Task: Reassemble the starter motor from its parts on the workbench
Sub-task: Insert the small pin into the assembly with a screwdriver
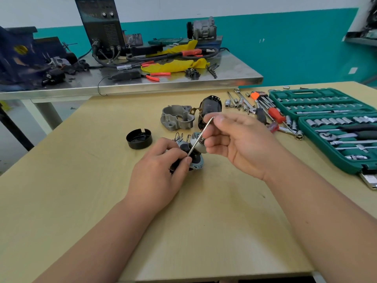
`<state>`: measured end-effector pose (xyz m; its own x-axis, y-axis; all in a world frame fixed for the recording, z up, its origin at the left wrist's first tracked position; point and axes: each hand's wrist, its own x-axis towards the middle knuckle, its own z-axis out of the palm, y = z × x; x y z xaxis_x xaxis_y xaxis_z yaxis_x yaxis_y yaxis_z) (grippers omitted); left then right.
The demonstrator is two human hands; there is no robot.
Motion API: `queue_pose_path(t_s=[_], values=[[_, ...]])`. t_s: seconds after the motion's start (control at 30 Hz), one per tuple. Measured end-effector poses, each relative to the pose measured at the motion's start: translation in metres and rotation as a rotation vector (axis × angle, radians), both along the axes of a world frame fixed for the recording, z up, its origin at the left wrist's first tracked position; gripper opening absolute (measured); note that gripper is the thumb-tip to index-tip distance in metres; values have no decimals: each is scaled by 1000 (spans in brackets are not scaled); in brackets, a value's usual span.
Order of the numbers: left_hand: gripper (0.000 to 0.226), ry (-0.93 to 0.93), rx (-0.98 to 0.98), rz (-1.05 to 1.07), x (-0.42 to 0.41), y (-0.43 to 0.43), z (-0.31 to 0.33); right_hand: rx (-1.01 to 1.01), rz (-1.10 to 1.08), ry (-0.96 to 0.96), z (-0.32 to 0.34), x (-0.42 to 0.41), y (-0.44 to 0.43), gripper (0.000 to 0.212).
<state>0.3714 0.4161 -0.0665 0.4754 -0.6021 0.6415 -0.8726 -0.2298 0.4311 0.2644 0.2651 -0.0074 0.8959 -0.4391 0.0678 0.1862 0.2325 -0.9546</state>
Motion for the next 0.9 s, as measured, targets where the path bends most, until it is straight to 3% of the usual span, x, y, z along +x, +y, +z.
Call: queue_pose_path(t_s=[0.13,0.2,0.27,0.37,0.5,0.7,0.9], values=[[13,43,-29,18,1,-1,1,-681,-488,50,-12,-3,5,28],[14,36,-30,21,0,-1,0,-807,-609,48,-15,0,11,30],[16,29,-27,11,-1,-1,-1,-821,-606,43,-16,1,11,33],[16,21,-11,-8,-1,0,0,-791,-389,14,-12,-6,3,31],[17,9,-3,-43,2,3,0,-464,-98,-4,-12,-9,-3,27],[17,16,6,-26,2,2,0,-495,-233,-11,-19,-1,5,18],[14,10,-23,-19,0,1,-2,-504,-376,12,-28,4,15,26]])
